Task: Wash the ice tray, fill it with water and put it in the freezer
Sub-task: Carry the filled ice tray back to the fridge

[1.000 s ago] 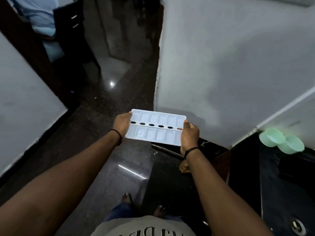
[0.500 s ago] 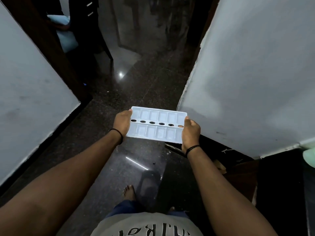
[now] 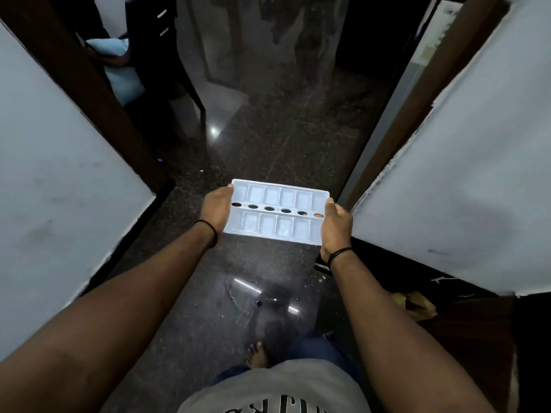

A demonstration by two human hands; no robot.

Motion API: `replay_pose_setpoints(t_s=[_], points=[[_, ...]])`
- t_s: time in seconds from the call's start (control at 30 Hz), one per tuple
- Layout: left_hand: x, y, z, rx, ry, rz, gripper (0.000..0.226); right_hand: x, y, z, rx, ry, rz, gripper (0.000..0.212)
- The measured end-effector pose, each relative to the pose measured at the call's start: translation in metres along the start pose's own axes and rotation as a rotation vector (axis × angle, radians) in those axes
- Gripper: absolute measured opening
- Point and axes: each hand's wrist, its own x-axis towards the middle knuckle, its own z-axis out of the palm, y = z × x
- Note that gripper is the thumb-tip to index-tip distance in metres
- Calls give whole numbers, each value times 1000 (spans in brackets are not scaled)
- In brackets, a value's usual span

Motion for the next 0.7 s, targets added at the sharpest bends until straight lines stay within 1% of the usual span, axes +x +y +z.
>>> replay_pose_setpoints(t_s=[0.1, 0.2, 0.3, 0.43, 0.5, 0.57, 0.6, 0.63, 0.7], points=[[21, 6, -8, 20, 9, -14, 32, 11, -5, 18, -74, -7, -7, 33], [44, 13, -15, 64, 14, -52, 45, 25, -13, 39, -32, -1, 10, 35], [77, 20, -20, 146, 14, -38, 55, 45, -22, 61, -15, -9, 8, 34], [128, 26, -22, 388, 115, 9, 58, 79, -34, 90, -23, -7, 1, 31], [157, 34, -24, 449, 161, 4, 58, 99, -42, 106, -15, -3, 1, 31], [184, 43, -27, 489, 140, -29, 56, 118, -50, 121, -11, 12, -4, 31], [197, 48, -29, 486, 117, -43, 55, 127, -53, 127, -10, 16, -4, 30], [211, 53, -29, 432, 102, -53, 51, 137, -57, 134, -8, 15, -5, 30], [227, 63, -26, 208, 86, -74, 38, 152, -63, 146, -8, 12, -16, 30]])
